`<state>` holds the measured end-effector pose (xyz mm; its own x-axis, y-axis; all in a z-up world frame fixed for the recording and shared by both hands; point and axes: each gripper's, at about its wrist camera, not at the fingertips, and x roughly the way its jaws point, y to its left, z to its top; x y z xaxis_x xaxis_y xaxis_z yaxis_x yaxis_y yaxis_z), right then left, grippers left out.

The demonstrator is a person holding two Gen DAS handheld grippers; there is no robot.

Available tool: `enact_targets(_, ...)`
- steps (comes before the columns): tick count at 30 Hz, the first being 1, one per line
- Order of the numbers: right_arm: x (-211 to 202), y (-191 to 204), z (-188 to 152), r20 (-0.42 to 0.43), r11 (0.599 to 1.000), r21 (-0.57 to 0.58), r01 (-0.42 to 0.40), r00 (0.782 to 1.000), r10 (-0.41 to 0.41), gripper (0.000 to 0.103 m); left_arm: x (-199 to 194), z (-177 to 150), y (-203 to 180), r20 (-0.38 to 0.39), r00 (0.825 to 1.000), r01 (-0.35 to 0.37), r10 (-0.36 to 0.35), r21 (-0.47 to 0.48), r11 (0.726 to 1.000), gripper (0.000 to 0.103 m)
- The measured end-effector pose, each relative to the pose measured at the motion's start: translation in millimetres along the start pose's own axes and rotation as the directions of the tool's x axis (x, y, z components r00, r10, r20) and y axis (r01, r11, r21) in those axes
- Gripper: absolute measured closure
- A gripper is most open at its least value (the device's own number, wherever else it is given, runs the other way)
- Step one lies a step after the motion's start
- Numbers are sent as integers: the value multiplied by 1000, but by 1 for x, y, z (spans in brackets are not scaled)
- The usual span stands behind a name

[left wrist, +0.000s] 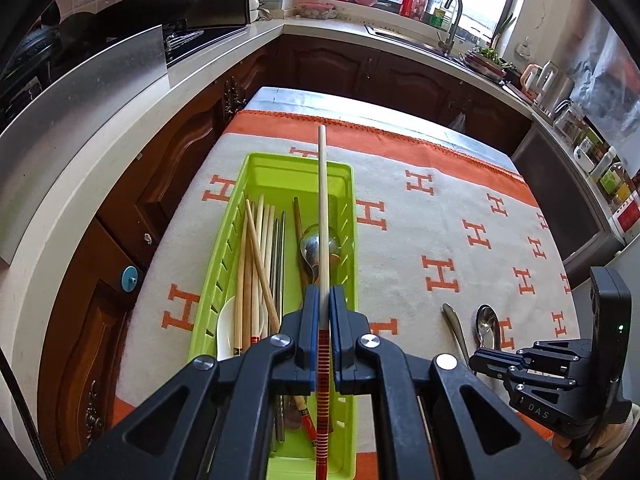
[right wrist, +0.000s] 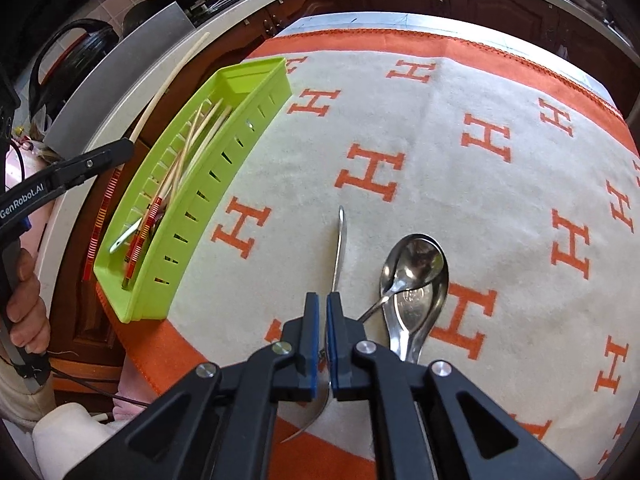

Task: Organize utensils
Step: 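Carry the chopstick and fork into the green tray and open both tools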

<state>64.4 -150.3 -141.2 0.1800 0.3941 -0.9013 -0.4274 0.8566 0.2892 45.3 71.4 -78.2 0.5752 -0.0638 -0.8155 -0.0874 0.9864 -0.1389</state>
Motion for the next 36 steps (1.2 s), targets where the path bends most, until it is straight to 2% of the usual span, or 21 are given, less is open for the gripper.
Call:
enact_targets(5, 15, 5, -1, -39, 997, -29, 68, 997, -69, 97, 2, 0, 7, -4, 1000, -1, 1, -6, 1000, 100)
enact_targets(11, 19, 7, -4, -51, 996, -38, 81, 995, -83, 100, 6, 0, 16, -11, 1000, -7, 7, -1, 1000, 100)
enact_targets(15, 10, 5, 2, -37, 999, 5, 47, 998, -47, 101, 9, 0, 22, -18, 1000, -16, 16, 12, 1000, 100)
enact_targets(19, -15, 11, 18, 19, 998, 44, -37, 999, 36, 101, 14, 1, 29, -31, 999, -28, 29, 29, 999, 100)
enact_targets(22, -30, 24, 36, 61, 991, 57, -122, 991, 118, 101, 23, -1, 32, -56, 998, -37, 40, 42, 998, 100)
enact_targets(25, -36, 44, 54, 83, 983, 44, -179, 981, 175, 101, 28, -3, 37, -73, 996, -44, 47, 32, 998, 93)
enact_targets(27, -35, 60, 64, 87, 982, 26, -189, 979, 187, 101, 26, -4, 41, -65, 997, -48, 49, 19, 999, 78)
enact_targets(28, -32, 68, 70, 85, 981, 20, -192, 978, 190, 101, 24, -3, 43, -56, 997, -53, 54, 16, 998, 76)
enact_targets(36, 14, 96, 98, 37, 977, 108, -183, 983, 180, 101, 4, 1, 67, -4, 995, -97, 97, -23, 995, 76)
